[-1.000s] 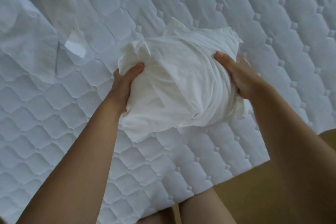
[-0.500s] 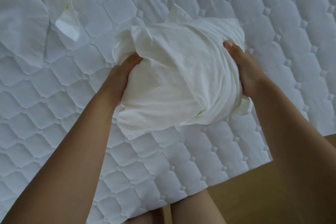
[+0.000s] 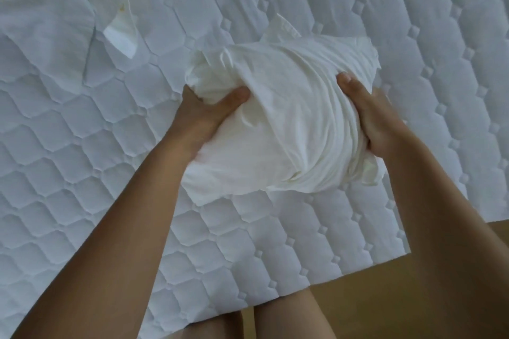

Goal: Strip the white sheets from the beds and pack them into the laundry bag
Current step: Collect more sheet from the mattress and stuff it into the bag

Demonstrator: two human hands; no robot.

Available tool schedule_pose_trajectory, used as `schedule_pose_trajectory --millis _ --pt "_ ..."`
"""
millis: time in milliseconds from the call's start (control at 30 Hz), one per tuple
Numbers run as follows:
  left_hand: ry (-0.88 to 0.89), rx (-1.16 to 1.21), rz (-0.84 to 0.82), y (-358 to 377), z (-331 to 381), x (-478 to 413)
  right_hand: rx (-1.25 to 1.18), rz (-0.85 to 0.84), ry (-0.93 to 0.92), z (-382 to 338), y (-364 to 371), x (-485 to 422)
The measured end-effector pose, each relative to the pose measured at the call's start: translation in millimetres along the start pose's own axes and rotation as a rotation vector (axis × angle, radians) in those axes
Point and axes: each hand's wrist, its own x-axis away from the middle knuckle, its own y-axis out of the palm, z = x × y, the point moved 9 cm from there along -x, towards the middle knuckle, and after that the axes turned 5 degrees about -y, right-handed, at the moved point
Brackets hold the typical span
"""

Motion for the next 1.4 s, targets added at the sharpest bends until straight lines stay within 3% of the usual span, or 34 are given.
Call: schedule_pose_trajectory --millis 433,567,667,833,1167,1400 --pt "-0.059 0.259 -0.135 2.0 -18.8 -0.7 -0.113 0.0 0.008 4.5 -1.6 3.4" --pt "-0.262 0.392 -0.239 -4.1 -56.8 38.9 -0.021 -0.08 0.083 5.0 13.6 28.6" --pt "-0.387 0.441 -0.228 -20.9 -106.8 83.1 0.021 -0.131 0.211 32.5 37.5 67.5" --pt "-0.405 0.509 -0.11 -68.3 -166.7 162.4 0.031 -0.26 0.294 65.9 90.5 133.1" --pt "-0.204 0.752 0.179 -185.8 -266.7 336.9 0.189 -0.641 0.027 24.3 238.1 264.4" --pt "-0.06 1.045 0.36 -224.1 -406.9 485.0 0.387 -0.907 -0.102 50.6 348.2 422.1"
